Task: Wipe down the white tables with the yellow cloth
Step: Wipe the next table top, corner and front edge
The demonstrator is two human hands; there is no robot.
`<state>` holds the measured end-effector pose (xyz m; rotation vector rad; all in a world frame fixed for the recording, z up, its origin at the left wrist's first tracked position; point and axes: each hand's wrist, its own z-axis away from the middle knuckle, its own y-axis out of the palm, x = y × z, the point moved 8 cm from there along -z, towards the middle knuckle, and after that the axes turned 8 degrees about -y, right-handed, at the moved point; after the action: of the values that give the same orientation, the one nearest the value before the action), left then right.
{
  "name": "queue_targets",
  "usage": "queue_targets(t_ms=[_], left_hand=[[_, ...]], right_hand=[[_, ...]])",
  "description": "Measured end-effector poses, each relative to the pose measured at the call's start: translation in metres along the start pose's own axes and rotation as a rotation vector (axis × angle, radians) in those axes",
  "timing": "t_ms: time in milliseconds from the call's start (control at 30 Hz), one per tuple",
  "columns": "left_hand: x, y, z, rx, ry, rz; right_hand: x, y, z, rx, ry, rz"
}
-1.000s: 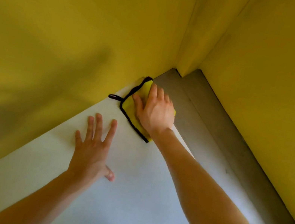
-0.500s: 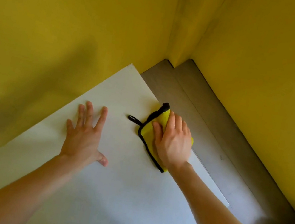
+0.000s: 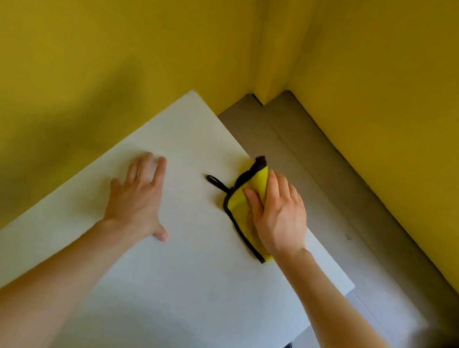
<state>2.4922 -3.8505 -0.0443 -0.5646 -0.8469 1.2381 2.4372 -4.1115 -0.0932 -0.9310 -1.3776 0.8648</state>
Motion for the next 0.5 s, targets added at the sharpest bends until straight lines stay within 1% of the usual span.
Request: queue_targets(t_ms=[67, 133, 200, 267, 367, 433, 500], left_hand=[[-0.022, -0.005, 0.015, -0.017, 0.047, 0.078], [-0.046, -0.001, 0.036, -0.009, 0.085, 0.124], [-0.067, 0.010, 0.059, -0.032, 0.100, 0.111], [-0.079, 0.025, 0.075, -0.034, 0.077, 0.122], [-0.081, 0.042, 0.082, -0.024, 0.012, 0.148], [-0.081, 0.046, 0.080, -0.034, -0.004, 0.148], [-0.082, 0.046, 0.078, -0.046, 0.002, 0.151]], right_hand=[[-0.021, -0.018, 0.042, 0.040, 0.012, 0.017], [-0.022, -0.020, 0.041, 0.088, 0.028, 0.019], [0.001, -0.011, -0.002, 0.118, -0.029, -0.003], [0.034, 0.010, -0.065, 0.163, -0.103, -0.049], [0.076, 0.032, -0.137, 0.208, -0.116, -0.096], [0.077, 0.036, -0.140, 0.208, -0.093, -0.087], [0.052, 0.025, -0.107, 0.163, -0.064, -0.108]])
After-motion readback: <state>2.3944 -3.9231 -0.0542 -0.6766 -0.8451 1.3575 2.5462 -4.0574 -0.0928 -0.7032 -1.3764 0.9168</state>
